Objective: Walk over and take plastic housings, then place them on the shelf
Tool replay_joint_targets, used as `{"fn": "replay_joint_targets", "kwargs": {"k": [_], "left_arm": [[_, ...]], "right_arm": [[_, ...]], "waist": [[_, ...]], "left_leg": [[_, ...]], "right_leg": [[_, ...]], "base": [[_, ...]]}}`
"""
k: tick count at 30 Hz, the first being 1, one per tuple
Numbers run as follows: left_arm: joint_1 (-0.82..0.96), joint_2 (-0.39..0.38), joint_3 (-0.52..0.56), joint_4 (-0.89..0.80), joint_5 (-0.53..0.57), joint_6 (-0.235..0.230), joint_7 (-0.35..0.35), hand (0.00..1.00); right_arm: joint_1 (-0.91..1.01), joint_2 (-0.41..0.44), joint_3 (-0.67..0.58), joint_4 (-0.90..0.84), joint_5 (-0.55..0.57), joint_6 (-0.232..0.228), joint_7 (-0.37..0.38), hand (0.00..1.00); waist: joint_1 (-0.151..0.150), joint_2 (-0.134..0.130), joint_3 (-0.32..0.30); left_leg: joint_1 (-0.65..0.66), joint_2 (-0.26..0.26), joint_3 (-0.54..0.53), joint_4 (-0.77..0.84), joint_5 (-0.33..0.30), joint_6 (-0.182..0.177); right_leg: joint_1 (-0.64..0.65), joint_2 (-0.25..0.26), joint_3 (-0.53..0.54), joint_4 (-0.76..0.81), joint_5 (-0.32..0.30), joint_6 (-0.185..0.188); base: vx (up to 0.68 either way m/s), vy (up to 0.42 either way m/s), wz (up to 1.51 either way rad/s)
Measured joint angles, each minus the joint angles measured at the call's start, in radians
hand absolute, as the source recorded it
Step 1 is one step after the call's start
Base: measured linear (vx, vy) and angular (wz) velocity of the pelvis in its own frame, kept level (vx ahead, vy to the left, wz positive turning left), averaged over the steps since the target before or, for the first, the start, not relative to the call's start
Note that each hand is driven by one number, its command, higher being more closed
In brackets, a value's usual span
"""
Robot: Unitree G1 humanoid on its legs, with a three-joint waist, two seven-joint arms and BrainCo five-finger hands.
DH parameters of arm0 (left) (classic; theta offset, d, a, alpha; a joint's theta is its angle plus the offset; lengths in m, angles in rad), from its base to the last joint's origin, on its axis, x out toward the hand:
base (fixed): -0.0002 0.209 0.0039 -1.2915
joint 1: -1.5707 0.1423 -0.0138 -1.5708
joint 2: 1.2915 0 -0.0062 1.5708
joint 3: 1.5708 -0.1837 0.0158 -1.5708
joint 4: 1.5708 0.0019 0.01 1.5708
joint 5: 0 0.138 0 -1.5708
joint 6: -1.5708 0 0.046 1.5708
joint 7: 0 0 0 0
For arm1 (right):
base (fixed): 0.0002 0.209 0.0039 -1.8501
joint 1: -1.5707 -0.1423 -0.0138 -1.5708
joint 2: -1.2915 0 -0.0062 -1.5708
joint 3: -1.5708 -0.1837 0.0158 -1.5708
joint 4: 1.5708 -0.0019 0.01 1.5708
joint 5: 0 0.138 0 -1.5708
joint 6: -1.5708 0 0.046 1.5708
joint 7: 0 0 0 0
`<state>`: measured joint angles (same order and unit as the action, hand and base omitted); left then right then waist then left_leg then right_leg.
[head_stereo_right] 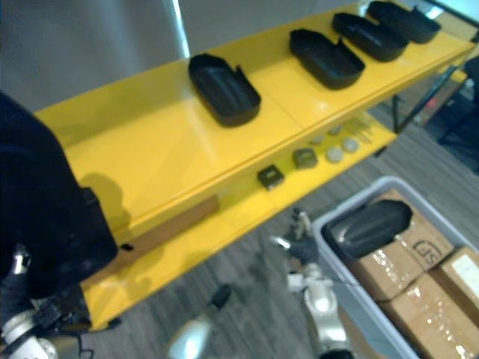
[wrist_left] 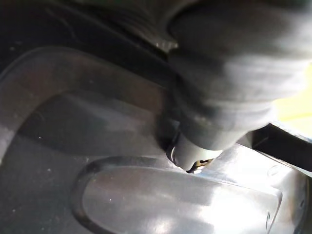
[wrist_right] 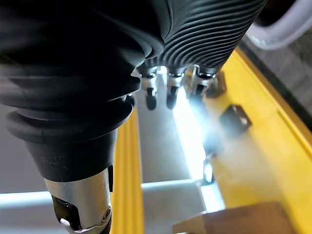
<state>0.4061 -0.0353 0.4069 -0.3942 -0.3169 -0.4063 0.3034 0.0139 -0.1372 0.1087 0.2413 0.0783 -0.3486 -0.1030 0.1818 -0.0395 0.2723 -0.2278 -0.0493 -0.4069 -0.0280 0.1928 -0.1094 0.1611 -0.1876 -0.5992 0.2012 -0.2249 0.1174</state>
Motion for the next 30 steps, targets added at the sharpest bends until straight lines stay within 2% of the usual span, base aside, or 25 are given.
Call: {"fn": "replay_joint_targets", "kwargs": {"k": [3,9,11,15,16,17,18,19,21,22,23,24,25,26,27,28,30], "left_arm": [[0.001,0.001,-0.025,0.001,-0.023,0.000,-0.006,1.00],[0.016,0.011,-0.036,0.001,-0.037,-0.010,-0.024,1.00],[0.016,0.020,-0.035,0.001,-0.037,-0.027,-0.036,1.00],[-0.002,0.025,-0.030,-0.020,-0.030,-0.035,-0.047,1.00],[-0.016,0.026,-0.031,-0.020,-0.027,-0.034,-0.049,1.00],[-0.026,0.030,-0.030,-0.021,-0.014,-0.034,-0.048,1.00],[-0.032,0.033,-0.029,-0.022,-0.003,-0.034,-0.044,1.00],[-0.036,0.040,-0.027,-0.023,0.014,-0.034,-0.035,1.00],[-0.037,0.084,-0.028,-0.031,0.024,-0.029,-0.005,1.00],[-0.048,0.116,-0.020,-0.036,0.021,-0.027,0.022,1.00],[-0.082,0.130,-0.011,-0.038,0.019,-0.025,0.045,1.00],[-0.100,0.134,-0.007,-0.038,0.016,-0.021,0.054,1.00],[-0.142,0.140,0.000,-0.036,0.015,-0.003,0.069,1.00],[-0.179,0.139,0.002,-0.027,0.014,0.007,0.079,1.00],[-0.192,0.138,0.002,-0.022,0.012,0.010,0.085,1.00],[-0.209,0.134,-0.003,-0.016,0.012,0.016,0.089,1.00],[-0.227,0.132,-0.046,-0.014,0.013,0.018,0.096,1.00]], "right_arm": [[0.003,-0.003,0.002,-0.009,-0.056,0.000,-0.020,0.00],[0.008,-0.047,0.002,-0.042,-0.103,0.000,-0.080,0.00],[0.008,-0.055,-0.008,-0.044,-0.102,0.000,-0.098,0.00],[-0.001,-0.055,-0.023,-0.044,-0.102,-0.001,-0.160,0.00],[-0.004,-0.054,-0.033,-0.044,-0.108,-0.001,-0.194,0.00],[-0.010,-0.052,-0.041,-0.044,-0.137,-0.001,-0.236,0.00],[-0.017,-0.052,-0.045,-0.045,-0.151,-0.001,-0.257,0.00],[-0.029,-0.047,-0.057,-0.046,-0.177,-0.001,-0.299,0.00],[-0.039,-0.019,-0.115,-0.074,-0.193,-0.002,-0.359,0.00],[-0.048,-0.018,-0.147,-0.087,-0.193,-0.019,-0.371,0.00],[-0.059,-0.029,-0.182,-0.110,-0.193,-0.028,-0.375,0.00],[-0.064,-0.034,-0.202,-0.125,-0.191,-0.032,-0.375,0.00],[-0.069,-0.046,-0.237,-0.151,-0.191,-0.043,-0.375,0.00],[-0.070,-0.065,-0.264,-0.172,-0.191,-0.053,-0.379,0.00],[-0.071,-0.072,-0.274,-0.180,-0.191,-0.056,-0.379,0.00],[-0.067,-0.084,-0.290,-0.199,-0.191,-0.067,-0.381,0.00],[-0.066,-0.095,-0.315,-0.234,-0.199,-0.071,-0.401,0.00]], "waist": [[-0.001,0.011,0.014],[-0.005,0.029,0.043],[-0.004,0.027,0.044],[-0.002,-0.010,0.064],[-0.004,-0.006,0.064],[-0.007,-0.003,0.063],[-0.008,-0.003,0.064],[-0.008,-0.004,0.064],[-0.017,-0.004,0.065],[-0.032,0.007,0.067],[-0.035,0.013,0.065],[-0.035,0.015,0.065],[-0.038,0.014,0.065],[-0.046,0.014,0.064],[-0.054,0.014,0.064],[-0.074,0.012,0.057],[-0.084,-0.004,0.047]], "left_leg": [[0.014,-0.004,-0.004,0.000,0.001,-0.002],[0.036,-0.004,0.007,0.002,-0.001,0.002],[0.035,-0.010,0.011,0.006,0.000,0.002],[0.035,-0.071,0.039,0.088,-0.052,0.024],[0.033,-0.077,0.040,0.125,-0.068,0.036],[0.036,-0.073,0.049,0.157,-0.090,0.047],[0.038,-0.068,0.067,0.175,-0.108,0.057],[0.044,-0.060,0.086,0.198,-0.136,0.065],[0.094,-0.019,0.133,0.203,-0.176,0.086],[0.118,0.002,0.121,0.192,-0.185,0.100],[0.123,0.024,0.119,0.190,-0.191,0.102],[0.120,0.033,0.120,0.193,-0.196,0.102],[0.112,0.040,0.115,0.203,-0.207,0.098],[0.100,0.037,0.102,0.214,-0.218,0.093],[0.097,0.035,0.092,0.214,-0.219,0.092],[0.084,0.031,0.063,0.214,-0.225,0.084],[0.075,0.010,0.028,0.210,-0.236,0.065]], "right_leg": [[0.015,-0.001,0.001,0.001,-0.006,-0.004],[0.036,-0.011,-0.011,0.029,-0.057,0.020],[0.045,-0.025,-0.030,0.039,-0.068,0.025],[0.085,-0.082,-0.053,0.108,-0.085,0.036],[0.049,-0.114,-0.007,0.224,-0.072,0.016],[-0.019,-0.138,0.076,0.376,-0.034,-0.044],[-0.060,-0.145,0.123,0.448,0.000,-0.076],[-0.113,-0.150,0.186,0.538,0.076,-0.100],[-0.186,-0.164,0.248,0.682,0.304,-0.138],[-0.228,-0.155,0.276,0.721,0.178,-0.122],[-0.269,-0.129,0.284,0.674,0.081,-0.115],[-0.282,-0.109,0.295,0.613,0.056,-0.113],[-0.286,-0.074,0.327,0.451,0.039,-0.092],[-0.288,-0.042,0.387,0.298,0.040,-0.081],[-0.288,-0.027,0.420,0.238,0.044,-0.074],[-0.284,-0.001,0.476,0.147,0.059,-0.051],[-0.262,0.012,0.526,0.075,0.071,-0.031]], "base": [[-0.05,-0.016,0.02],[-0.09,-0.023,0.09],[-0.04,-0.008,0.27],[0.07,0.019,0.20],[0.10,0.054,0.14],[0.10,0.100,0.02],[0.08,0.137,-0.18],[0.08,0.147,-0.30],[0.10,0.095,-0.26],[0.15,0.036,-0.13],[0.17,0.049,-0.10],[0.16,0.066,-0.06],[0.14,0.026,0.10],[0.11,-0.028,0.22],[0.10,-0.091,0.50],[0.09,-0.108,0.53],[0.12,-0.228,0.70]]}}
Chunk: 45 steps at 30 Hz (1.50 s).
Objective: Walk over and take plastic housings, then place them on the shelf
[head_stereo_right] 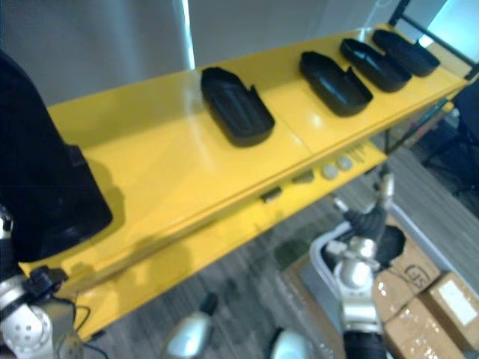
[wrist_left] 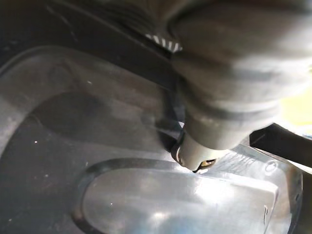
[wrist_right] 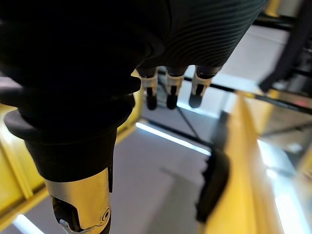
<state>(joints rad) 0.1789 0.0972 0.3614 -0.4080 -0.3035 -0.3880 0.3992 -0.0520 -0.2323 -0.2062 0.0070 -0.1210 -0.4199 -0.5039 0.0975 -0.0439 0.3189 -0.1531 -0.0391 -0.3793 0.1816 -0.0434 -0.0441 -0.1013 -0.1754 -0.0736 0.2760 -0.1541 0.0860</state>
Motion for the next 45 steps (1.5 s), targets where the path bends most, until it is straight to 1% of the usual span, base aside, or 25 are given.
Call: {"fn": "replay_joint_targets", "kwargs": {"k": [1,2,3,4,5,7,8,10,13,14,16,17,19,20,23,25,26,28,30,33,35,36,38,43,45], "left_arm": [[0.001,0.000,-0.014,0.000,0.001,0.000,0.000,1.00],[0.002,-0.005,-0.030,0.003,0.005,0.001,0.002,1.00],[0.009,-0.043,-0.044,0.013,0.009,0.014,0.003,1.00],[0.032,-0.081,-0.063,0.015,0.013,0.029,0.008,1.00],[0.047,-0.096,-0.065,0.014,0.021,0.031,0.007,1.00],[0.092,-0.108,-0.058,-0.002,0.028,0.031,-0.011,1.00],[0.102,-0.107,-0.055,-0.008,0.029,0.029,-0.012,1.00],[0.123,-0.107,-0.046,-0.013,0.035,0.020,-0.014,1.00],[0.125,-0.104,-0.045,-0.012,0.076,0.045,-0.012,1.00],[0.127,-0.101,-0.044,-0.012,0.087,0.080,-0.024,1.00],[0.126,-0.098,-0.033,-0.012,0.087,0.110,-0.036,1.00],[0.118,-0.082,-0.025,-0.012,0.090,0.151,-0.053,1.00],[0.114,-0.054,-0.007,-0.008,0.090,0.185,-0.066,1.00],[0.097,-0.027,0.005,0.008,0.090,0.217,-0.083,1.00],[0.033,0.034,0.029,0.076,0.100,0.264,-0.104,1.00],[-0.021,0.092,0.036,0.130,0.066,0.310,-0.126,1.00],[-0.035,0.104,0.041,0.145,0.062,0.318,-0.131,1.00],[-0.084,0.151,0.063,0.211,-0.012,0.351,-0.138,1.00],[-0.123,0.186,0.094,0.296,-0.077,0.386,-0.134,1.00],[-0.166,0.224,0.106,0.404,-0.122,0.427,-0.121,1.00],[-0.190,0.237,0.107,0.471,-0.136,0.455,-0.113,1.00],[-0.201,0.245,0.106,0.502,-0.162,0.469,-0.105,1.00],[-0.243,0.250,0.106,0.565,-0.210,0.498,-0.098,1.00],[-0.272,0.249,0.103,0.670,-0.288,0.549,-0.087,1.00],[-0.272,0.249,0.099,0.709,-0.288,0.577,-0.066,1.00]], "right_arm": [[-0.001,0.000,-0.005,-0.006,-0.011,-0.006,-0.004,0.00],[-0.012,-0.005,0.002,-0.006,-0.017,-0.027,-0.005,0.00],[-0.028,-0.022,0.005,-0.002,-0.016,-0.038,-0.001,0.00],[-0.042,-0.041,0.016,-0.002,-0.008,-0.050,0.005,0.00],[-0.051,-0.048,0.020,-0.002,-0.007,-0.056,0.010,0.00],[-0.084,-0.055,0.037,-0.004,-0.004,-0.065,0.070,0.00],[-0.087,-0.059,0.043,-0.008,0.008,-0.072,0.091,0.00],[-0.083,-0.073,0.051,-0.059,0.078,-0.097,0.193,0.00],[-0.048,-0.075,0.050,-0.155,0.110,-0.118,0.223,0.00],[-0.030,-0.072,0.050,-0.182,0.124,-0.118,0.233,0.00],[-0.019,-0.064,0.048,-0.202,0.129,-0.118,0.242,0.00],[0.010,-0.053,0.033,-0.232,0.128,-0.118,0.243,0.00],[0.022,-0.046,0.030,-0.242,0.124,-0.118,0.242,0.00],[0.029,-0.045,0.029,-0.242,0.123,-0.117,0.239,0.00],[0.033,-0.046,0.030,-0.242,0.096,-0.113,0.221,0.00],[0.034,-0.049,0.029,-0.242,0.089,-0.098,0.214,0.00],[0.034,-0.050,0.029,-0.242,0.089,-0.094,0.216,0.00],[0.038,-0.052,0.027,-0.242,0.106,-0.074,0.226,0.00],[0.057,-0.054,0.001,-0.242,0.145,-0.061,0.272,0.00],[0.097,-0.058,-0.021,-0.242,0.192,-0.032,0.343,0.00],[0.132,-0.058,-0.019,-0.242,0.207,-0.027,0.389,0.00],[0.146,-0.058,-0.014,-0.242,0.207,-0.017,0.419,0.00],[0.171,-0.058,0.013,-0.242,0.205,-0.001,0.448,0.00],[0.188,-0.058,0.079,-0.242,0.206,0.006,0.475,0.00],[0.188,-0.058,0.102,-0.242,0.205,0.007,0.482,0.00]], "waist": [[0.001,-0.011,-0.010],[0.004,-0.035,-0.025],[-0.001,0.002,-0.030],[-0.001,0.042,-0.053],[0.000,0.055,-0.061],[0.003,0.084,-0.080],[0.007,0.084,-0.081],[0.025,0.088,-0.086],[0.019,0.081,-0.088],[0.009,0.066,-0.098],[-0.005,0.054,-0.108],[-0.014,0.040,-0.120],[-0.027,0.030,-0.134],[-0.033,0.028,-0.140],[-0.058,0.037,-0.150],[-0.076,0.051,-0.177],[-0.081,0.052,-0.182],[-0.092,0.054,-0.183],[-0.119,0.057,-0.192],[-0.137,0.063,-0.196],[-0.149,0.070,-0.201],[-0.165,0.075,-0.204],[-0.170,0.086,-0.211],[-0.196,0.101,-0.221],[-0.193,0.102,-0.220]], "left_leg": [[-0.005,-0.011,-0.003,-0.004,-0.004,-0.006],[-0.014,-0.024,0.022,-0.013,-0.009,-0.021],[-0.015,0.010,0.044,-0.015,-0.009,-0.020],[-0.017,0.049,0.074,-0.035,0.026,-0.068],[-0.013,0.060,0.082,-0.045,0.039,-0.079],[0.022,0.103,0.135,-0.090,0.070,-0.080],[0.031,0.109,0.155,-0.098,0.074,-0.078],[0.051,0.121,0.195,-0.128,0.081,-0.073],[0.061,0.112,0.206,-0.144,0.082,-0.073],[0.077,0.101,0.222,-0.149,0.082,-0.073],[0.091,0.093,0.227,-0.155,0.082,-0.073],[0.108,0.090,0.234,-0.171,0.082,-0.073],[0.115,0.090,0.257,-0.189,0.082,-0.072],[0.117,0.089,0.270,-0.199,0.083,-0.071],[0.119,0.081,0.297,-0.227,0.097,-0.054],[0.119,0.085,0.339,-0.257,0.115,-0.042],[0.119,0.085,0.344,-0.260,0.119,-0.044],[0.132,0.087,0.377,-0.260,0.120,-0.043],[0.134,0.087,0.395,-0.260,0.119,-0.042],[0.144,0.091,0.437,-0.260,0.119,-0.042],[0.153,0.092,0.457,-0.260,0.119,-0.042],[0.154,0.094,0.473,-0.260,0.119,-0.042],[0.155,0.098,0.493,-0.261,0.119,-0.043],[0.158,0.098,0.506,-0.261,0.115,-0.037],[0.170,0.099,0.525,-0.261,0.110,-0.035]], "right_leg": [[0.009,-0.001,-0.005,-0.011,0.000,0.000],[0.046,-0.017,-0.014,-0.040,0.015,0.047],[0.061,-0.004,-0.059,-0.037,0.025,0.057],[0.073,0.020,-0.094,-0.036,0.016,0.043],[0.078,0.028,-0.110,-0.037,0.016,0.043],[0.120,0.056,-0.162,-0.050,0.015,0.043],[0.132,0.061,-0.171,-0.056,0.015,0.042],[0.154,0.071,-0.180,-0.078,0.015,0.042],[0.167,0.059,-0.205,-0.095,0.015,0.042],[0.181,0.047,-0.205,-0.104,0.015,0.042],[0.198,0.039,-0.206,-0.114,0.015,0.042],[0.209,0.034,-0.206,-0.125,0.015,0.042],[0.208,0.032,-0.204,-0.138,0.015,0.042],[0.207,0.029,-0.203,-0.148,0.015,0.042],[0.199,0.018,-0.202,-0.167,0.017,0.041],[0.174,0.015,-0.186,-0.165,0.026,0.041],[0.170,0.015,-0.178,-0.165,0.029,0.043],[0.166,0.013,-0.151,-0.165,0.036,0.044],[0.157,0.011,-0.133,-0.165,0.040,0.046],[0.147,0.013,-0.100,-0.164,0.046,0.045],[0.147,0.012,-0.085,-0.162,0.046,0.045],[0.146,0.013,-0.082,-0.162,0.046,0.045],[0.130,0.016,-0.060,-0.149,0.046,0.045],[0.129,0.014,-0.052,-0.139,0.045,0.045],[0.129,0.014,-0.036,-0.131,0.044,0.044]], "base": [[0.17,-0.405,0.74],[0.13,-0.372,0.65],[0.17,-0.419,0.81],[0.14,-0.288,0.65],[0.16,-0.273,0.68],[0.15,-0.202,0.59],[0.16,-0.196,0.35],[0.11,-0.099,0.14],[0.08,-0.012,0.04],[0.06,0.031,-0.07],[0.05,0.032,-0.07],[0.02,0.028,-0.09],[-0.01,0.022,-0.15],[-0.05,0.021,-0.21],[-0.11,0.039,-0.15],[-0.07,0.043,-0.18],[-0.03,0.041,-0.32],[-0.02,0.034,-0.37],[-0.01,0.020,-0.26],[0.00,0.013,-0.30],[0.00,0.004,-0.21],[-0.01,0.005,-0.12],[-0.02,0.003,-0.22],[-0.03,0.010,-0.09],[-0.02,0.024,-0.17]]}}
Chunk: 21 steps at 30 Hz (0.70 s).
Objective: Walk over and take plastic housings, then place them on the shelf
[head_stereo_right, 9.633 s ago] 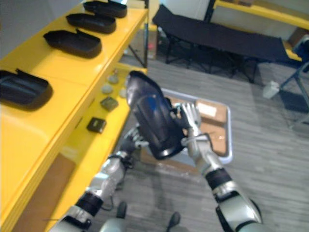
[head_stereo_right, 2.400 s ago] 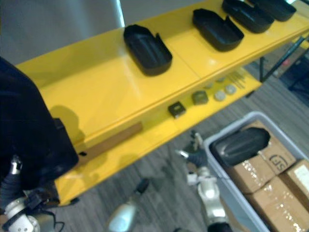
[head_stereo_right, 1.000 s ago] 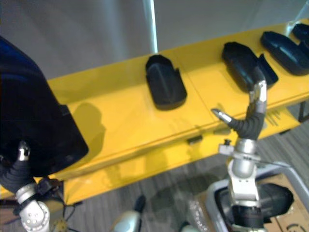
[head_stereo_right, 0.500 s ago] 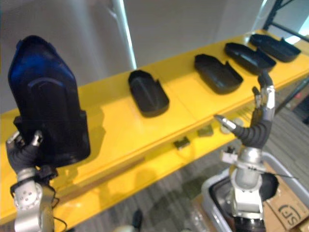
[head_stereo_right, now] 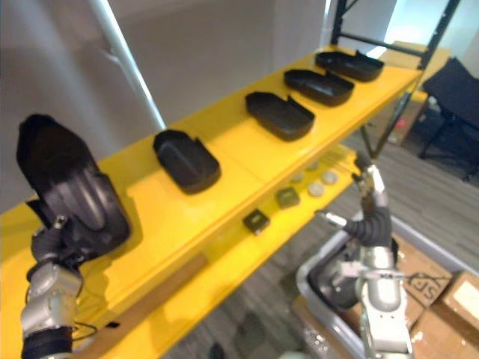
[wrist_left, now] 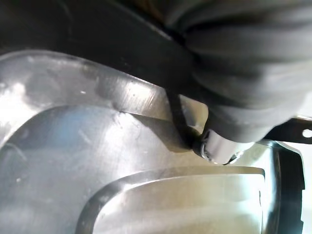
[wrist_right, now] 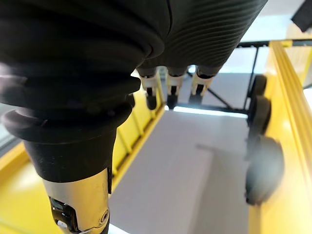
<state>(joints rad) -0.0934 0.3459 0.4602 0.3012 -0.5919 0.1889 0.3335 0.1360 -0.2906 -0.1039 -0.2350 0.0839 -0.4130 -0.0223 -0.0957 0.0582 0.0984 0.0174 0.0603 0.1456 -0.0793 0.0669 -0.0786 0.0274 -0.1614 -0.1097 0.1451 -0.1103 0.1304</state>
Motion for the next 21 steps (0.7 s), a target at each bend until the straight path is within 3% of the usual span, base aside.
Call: {"fn": "replay_joint_targets", "kwargs": {"k": [9,21], "left_arm": [[-0.034,-0.001,0.008,0.119,0.003,0.067,0.116,1.00],[-0.095,0.006,0.046,0.232,0.009,0.091,0.122,1.00]], "right_arm": [[0.013,-0.004,0.076,0.000,0.003,0.048,0.000,0.00],[0.018,-0.032,0.135,0.000,0.023,0.074,-0.003,0.00]], "waist": [[-0.021,0.023,0.002],[-0.031,0.050,0.015]], "left_leg": [[0.001,-0.008,0.030,0.000,-0.002,0.004],[0.017,-0.009,0.074,0.001,-0.012,0.002]], "right_leg": [[-0.013,-0.017,0.004,0.026,-0.011,0.009],[-0.032,-0.023,0.035,0.064,-0.031,0.010]], "base": [[0.00,0.004,-0.01],[0.00,0.004,-0.06]]}}
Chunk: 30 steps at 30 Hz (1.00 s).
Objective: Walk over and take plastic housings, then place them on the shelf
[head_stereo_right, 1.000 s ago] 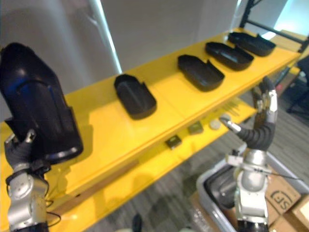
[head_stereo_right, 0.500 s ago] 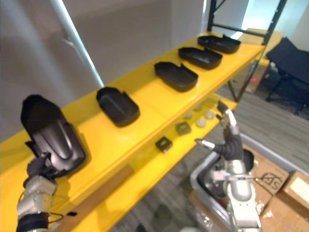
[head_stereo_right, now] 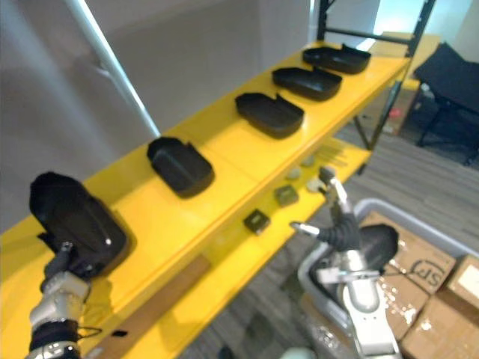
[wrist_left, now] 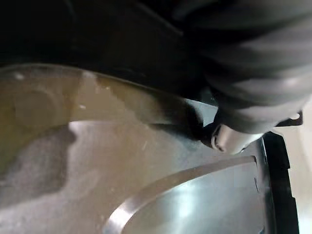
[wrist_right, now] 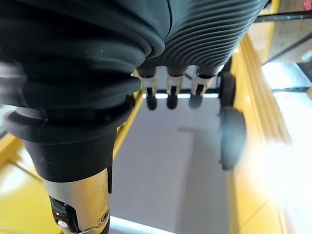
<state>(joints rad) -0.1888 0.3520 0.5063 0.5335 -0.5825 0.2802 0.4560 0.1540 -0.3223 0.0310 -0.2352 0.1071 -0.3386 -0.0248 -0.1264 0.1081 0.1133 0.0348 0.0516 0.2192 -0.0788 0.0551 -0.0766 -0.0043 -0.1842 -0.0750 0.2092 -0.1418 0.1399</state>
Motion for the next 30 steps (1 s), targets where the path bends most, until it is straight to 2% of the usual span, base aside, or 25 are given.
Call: {"fn": "replay_joint_targets", "kwargs": {"k": [8,9,13,23,27,30], "left_arm": [[-0.030,0.039,0.000,0.023,0.041,0.060,-0.026,1.00],[-0.038,0.046,0.000,0.035,0.053,0.072,-0.043,0.00],[-0.047,0.069,-0.002,0.041,0.051,0.100,-0.071,0.00],[-0.052,0.073,-0.002,0.064,0.049,0.093,-0.071,0.00],[-0.061,0.073,-0.001,0.069,0.033,0.080,-0.036,0.00],[-0.068,0.073,-0.002,0.076,0.020,0.038,0.025,0.00]], "right_arm": [[-0.001,-0.023,0.003,-0.039,0.038,0.001,0.001,0.00],[-0.002,-0.024,0.004,-0.045,0.041,0.001,0.001,0.00],[-0.001,-0.033,0.024,-0.054,0.046,0.011,0.000,0.00],[0.005,-0.035,0.044,-0.055,0.048,0.012,0.000,0.00],[0.023,-0.035,0.046,-0.055,0.048,0.011,-0.001,0.00],[0.022,-0.035,0.053,-0.055,0.047,0.009,-0.014,0.00]], "waist": [[-0.009,0.008,0.039],[-0.011,0.009,0.041],[-0.016,0.010,0.050],[-0.028,0.008,0.055],[-0.030,0.008,0.062],[-0.039,0.003,0.065]], "left_leg": [[-0.002,-0.002,0.033,0.018,-0.009,0.005],[-0.002,-0.002,0.033,0.018,-0.009,0.005],[0.000,-0.003,0.033,0.019,-0.009,0.005],[0.018,-0.008,0.033,0.017,-0.008,0.005],[0.017,-0.010,0.033,0.017,-0.008,0.005],[0.017,-0.010,0.031,0.016,-0.007,0.005]], "right_leg": [[-0.020,-0.007,0.023,0.028,-0.011,0.003],[-0.020,-0.007,0.023,0.028,-0.012,0.004],[-0.020,-0.007,0.023,0.028,-0.012,0.004],[-0.009,-0.012,0.023,0.029,-0.015,0.007],[-0.011,-0.014,0.023,0.031,-0.015,0.008],[-0.010,-0.013,0.022,0.030,-0.015,0.008]], "base": [[-0.01,0.007,-0.07],[0.00,0.000,0.00],[0.00,0.000,0.00],[0.00,0.000,0.00],[0.00,0.000,0.00],[0.00,0.000,0.00]]}}
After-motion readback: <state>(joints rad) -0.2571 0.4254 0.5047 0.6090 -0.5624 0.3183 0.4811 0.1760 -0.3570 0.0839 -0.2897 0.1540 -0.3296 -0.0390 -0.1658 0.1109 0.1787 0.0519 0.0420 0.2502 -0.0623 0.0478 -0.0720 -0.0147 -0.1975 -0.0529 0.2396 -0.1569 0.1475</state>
